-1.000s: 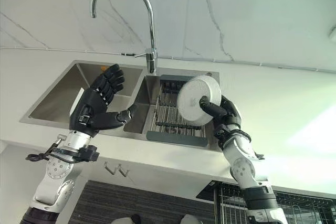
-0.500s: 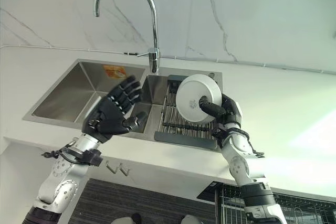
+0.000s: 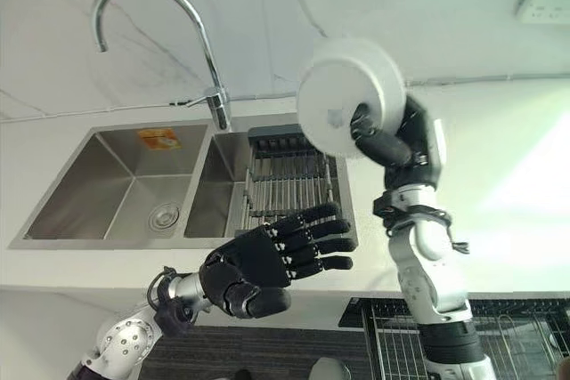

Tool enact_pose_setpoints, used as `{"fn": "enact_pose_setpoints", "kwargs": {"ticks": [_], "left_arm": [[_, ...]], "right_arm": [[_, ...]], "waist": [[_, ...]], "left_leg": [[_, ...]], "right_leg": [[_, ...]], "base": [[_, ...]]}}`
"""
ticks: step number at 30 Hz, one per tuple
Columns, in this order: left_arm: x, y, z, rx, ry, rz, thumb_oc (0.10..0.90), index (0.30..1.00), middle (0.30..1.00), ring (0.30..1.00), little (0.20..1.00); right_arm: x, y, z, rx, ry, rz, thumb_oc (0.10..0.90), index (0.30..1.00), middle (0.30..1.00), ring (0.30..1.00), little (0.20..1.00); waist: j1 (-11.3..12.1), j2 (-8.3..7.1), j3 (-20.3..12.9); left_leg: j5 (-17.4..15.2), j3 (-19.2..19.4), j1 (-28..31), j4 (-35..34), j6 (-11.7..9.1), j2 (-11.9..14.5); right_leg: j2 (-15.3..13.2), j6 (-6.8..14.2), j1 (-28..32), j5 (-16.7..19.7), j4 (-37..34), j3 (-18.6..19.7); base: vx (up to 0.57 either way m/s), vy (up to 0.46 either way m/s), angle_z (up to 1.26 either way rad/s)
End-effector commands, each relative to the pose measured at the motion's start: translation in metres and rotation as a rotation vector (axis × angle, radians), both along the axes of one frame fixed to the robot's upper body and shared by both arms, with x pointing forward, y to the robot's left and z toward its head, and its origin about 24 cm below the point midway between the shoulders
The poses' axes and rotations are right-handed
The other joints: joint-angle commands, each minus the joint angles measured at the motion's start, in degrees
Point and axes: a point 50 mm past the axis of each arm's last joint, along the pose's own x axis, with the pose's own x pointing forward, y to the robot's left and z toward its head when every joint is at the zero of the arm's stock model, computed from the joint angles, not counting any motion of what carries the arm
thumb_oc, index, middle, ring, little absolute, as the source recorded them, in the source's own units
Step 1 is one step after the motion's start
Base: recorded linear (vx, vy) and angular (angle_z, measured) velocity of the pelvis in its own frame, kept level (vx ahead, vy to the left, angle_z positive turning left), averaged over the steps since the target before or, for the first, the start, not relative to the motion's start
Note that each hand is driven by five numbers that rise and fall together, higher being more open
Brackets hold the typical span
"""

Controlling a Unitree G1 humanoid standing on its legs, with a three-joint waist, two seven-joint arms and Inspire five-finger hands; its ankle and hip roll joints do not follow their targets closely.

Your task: Place the dishes in the dishwasher.

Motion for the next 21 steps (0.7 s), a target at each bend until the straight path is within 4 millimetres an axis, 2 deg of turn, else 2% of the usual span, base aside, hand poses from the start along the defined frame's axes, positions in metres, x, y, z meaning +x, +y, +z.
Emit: {"fn": "enact_pose_setpoints", "kwargs": {"ticks": [1,2,3,5,7,10,11,12,13,14,15,17,18,21], "left_arm": [[-0.004,0.001,0.023,-0.136,-0.145,-0.01,0.8,0.9,0.9,0.9,0.9],[-0.005,0.002,0.016,-0.107,-0.126,-0.009,0.8,0.9,0.9,0.9,0.9],[-0.007,0.003,0.008,-0.08,-0.097,-0.015,0.8,0.9,0.9,0.9,0.9],[-0.008,0.001,-0.005,-0.031,-0.039,-0.032,0.8,0.9,0.9,0.9,0.9],[-0.014,-0.008,-0.023,0.01,0.048,-0.084,0.8,0.9,0.9,0.9,0.9],[-0.023,-0.015,-0.037,0.026,0.105,-0.095,0.8,0.9,0.9,0.9,0.9],[-0.025,-0.017,-0.042,0.035,0.126,-0.095,0.8,0.9,0.9,0.9,0.9],[-0.028,-0.017,-0.062,0.1,0.193,-0.062,0.8,0.9,0.9,0.9,0.9],[-0.028,-0.015,-0.069,0.122,0.218,-0.042,0.8,0.9,0.9,0.9,0.9],[-0.028,-0.014,-0.074,0.144,0.242,-0.031,0.8,0.9,0.9,0.9,0.9],[-0.028,-0.003,-0.092,0.215,0.272,0.005,0.8,0.9,0.9,0.9,0.9],[-0.029,0.007,-0.108,0.36,0.262,0.024,0.8,0.9,0.9,0.9,0.9],[-0.031,0.011,-0.117,0.501,0.201,-0.007,0.8,0.9,0.9,0.9,0.9],[-0.03,0.02,-0.127,0.588,0.206,0.011,0.8,0.9,0.9,0.9,0.9]], "right_arm": [[-0.024,0.009,0.076,-0.039,-0.453,0.068,0.4,0.3,0.3,0.3,0.3],[-0.024,0.011,0.077,-0.047,-0.465,0.068,0.4,0.3,0.3,0.3,0.3],[-0.023,0.012,0.076,-0.049,-0.47,0.071,0.4,0.3,0.3,0.3,0.3],[-0.028,0.01,0.072,-0.041,-0.474,0.052,0.4,0.3,0.3,0.3,0.3],[-0.037,0.003,0.063,-0.024,-0.486,0.018,0.4,0.3,0.3,0.3,0.3],[-0.045,0.0,0.061,-0.003,-0.521,0.018,0.4,0.3,0.3,0.3,0.3],[-0.048,0.001,0.061,-0.009,-0.539,0.005,0.4,0.3,0.3,0.3,0.3],[-0.05,0.003,0.063,-0.022,-0.568,-0.026,0.4,0.3,0.3,0.3,0.3],[-0.049,0.004,0.065,-0.014,-0.575,-0.026,0.4,0.3,0.3,0.3,0.3],[-0.049,0.005,0.066,-0.012,-0.584,-0.028,0.4,0.3,0.3,0.3,0.3],[-0.048,0.006,0.068,-0.005,-0.6,-0.023,0.4,0.3,0.3,0.3,0.3],[-0.051,0.003,0.07,-0.016,-0.625,-0.02,0.4,0.3,0.3,0.3,0.3],[-0.054,0.001,0.071,-0.014,-0.632,-0.011,0.4,0.3,0.3,0.3,0.3],[-0.051,0.005,0.07,-0.006,-0.618,-0.006,0.4,0.3,0.3,0.3,0.3]], "waist": [[0.89,-4.49,-0.12],[0.41,-3.8,0.24],[-0.3,-3.05,0.31],[-2.07,-2.23,0.59],[-4.68,-2.27,1.52],[-6.1,-2.52,2.59],[-6.23,-2.72,2.8],[-5.78,-3.08,3.03],[-5.35,-3.0,3.02],[-4.95,-2.81,3.2],[-4.13,-1.68,3.1],[-3.46,-1.02,2.56],[-2.65,-1.06,2.01],[-1.11,-1.72,1.07]], "left_leg": [[-6.53,-4.77,3.02,9.31,-1.16,-2.48],[-10.19,-5.75,2.86,9.31,-0.1,-3.14],[-12.11,-5.44,3.04,9.31,0.7,-3.46],[-13.71,-5.04,3.11,9.31,1.72,-3.5],[-15.6,-7.69,2.65,9.31,2.87,-5.45],[-16.75,-8.71,2.25,9.31,3.68,-7.13],[-17.12,-8.48,2.2,9.31,3.9,-7.47],[-17.72,-5.62,2.07,9.31,4.51,-7.26],[-17.63,-4.51,1.79,9.31,4.81,-6.87],[-17.66,-3.79,1.84,9.31,4.98,-6.46],[-16.47,-3.14,0.75,9.31,5.48,-4.88],[-15.15,-3.45,-0.95,9.31,5.91,-3.85],[-14.55,-3.62,-2.15,9.31,5.9,-3.5],[-14.11,-2.1,-2.62,9.31,5.24,-2.84]], "right_leg": [[-0.83,3.42,7.15,3.37,-9.27,4.0],[-0.56,4.19,6.01,4.4,-9.27,5.02],[-0.15,4.82,5.05,5.12,-9.27,5.93],[-0.08,6.23,2.75,7.14,-9.27,6.83],[-0.95,8.34,-1.72,11.53,-9.27,8.97],[-2.02,8.67,-5.03,15.07,-9.27,9.26],[-2.47,8.84,-5.91,15.93,-9.27,8.73],[-4.41,9.23,-6.39,18.13,-9.27,3.72],[-4.93,9.14,-5.49,18.4,-9.27,1.65],[-5.08,9.04,-4.7,18.37,-9.27,0.49],[-4.08,7.93,-0.83,16.83,-9.27,0.07],[-3.57,6.65,2.33,13.29,-9.27,1.16],[-4.54,6.34,4.7,11.2,-9.27,1.35],[-7.22,7.59,6.03,8.06,-9.27,0.73]], "base": [[-0.14,0.268,-0.76],[-0.16,0.327,-0.85],[-0.14,0.307,-0.96],[-0.12,0.284,-0.73],[-0.11,0.316,-0.27],[-0.11,0.196,-0.34],[-0.19,0.156,-0.76],[-0.2,0.112,-0.75],[-0.2,0.073,-0.85],[-0.22,0.028,-1.54],[-0.22,0.006,-1.47],[-0.22,-0.09,-0.6],[-0.16,-0.182,-0.19],[-0.11,-0.215,-0.22]]}}
